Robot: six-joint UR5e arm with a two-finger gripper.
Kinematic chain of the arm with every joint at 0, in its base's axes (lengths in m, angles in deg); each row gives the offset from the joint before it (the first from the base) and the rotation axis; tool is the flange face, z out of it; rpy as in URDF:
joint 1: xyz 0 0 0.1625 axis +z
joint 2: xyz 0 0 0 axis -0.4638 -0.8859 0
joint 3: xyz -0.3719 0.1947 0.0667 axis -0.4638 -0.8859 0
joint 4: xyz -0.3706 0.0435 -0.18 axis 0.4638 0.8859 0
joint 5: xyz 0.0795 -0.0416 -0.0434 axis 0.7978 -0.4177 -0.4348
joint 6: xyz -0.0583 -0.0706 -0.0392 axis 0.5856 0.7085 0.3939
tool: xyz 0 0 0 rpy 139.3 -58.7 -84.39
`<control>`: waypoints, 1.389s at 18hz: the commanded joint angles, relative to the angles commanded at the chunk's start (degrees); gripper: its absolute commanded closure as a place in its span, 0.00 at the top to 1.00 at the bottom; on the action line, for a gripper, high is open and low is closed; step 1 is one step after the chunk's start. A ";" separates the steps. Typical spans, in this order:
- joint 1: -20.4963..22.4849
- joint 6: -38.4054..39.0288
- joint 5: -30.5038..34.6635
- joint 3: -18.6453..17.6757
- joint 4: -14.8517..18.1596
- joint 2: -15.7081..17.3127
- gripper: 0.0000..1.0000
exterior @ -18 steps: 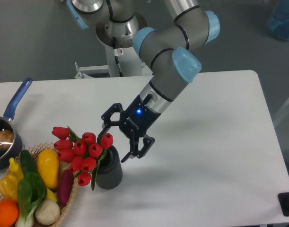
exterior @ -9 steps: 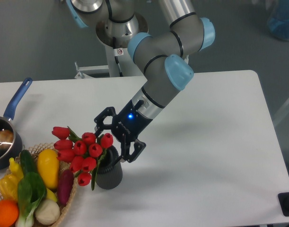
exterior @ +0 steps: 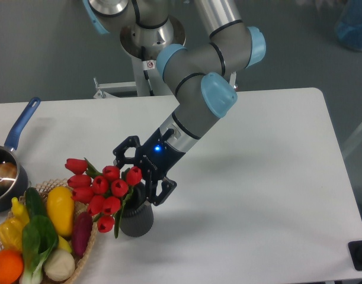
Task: Pick up the flowers from the vase
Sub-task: 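Lower the open gripper around the tulip stems just below the blooms, then close the gripper on the tulip stems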
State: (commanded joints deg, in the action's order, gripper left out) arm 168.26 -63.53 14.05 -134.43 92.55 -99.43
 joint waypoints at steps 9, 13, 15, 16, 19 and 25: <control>0.00 0.00 0.00 -0.09 0.00 0.17 0.57; 0.09 0.00 0.00 -0.09 0.00 0.18 0.42; 0.09 -0.17 0.00 -0.18 0.00 0.18 0.42; 0.09 -0.44 0.00 -0.26 0.00 0.18 0.42; 0.09 -1.05 0.09 -0.53 0.00 0.18 0.42; 0.18 -1.32 0.09 -0.70 0.00 0.35 0.30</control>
State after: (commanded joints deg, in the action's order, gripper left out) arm 168.43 -64.84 14.14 -135.13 92.55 -99.08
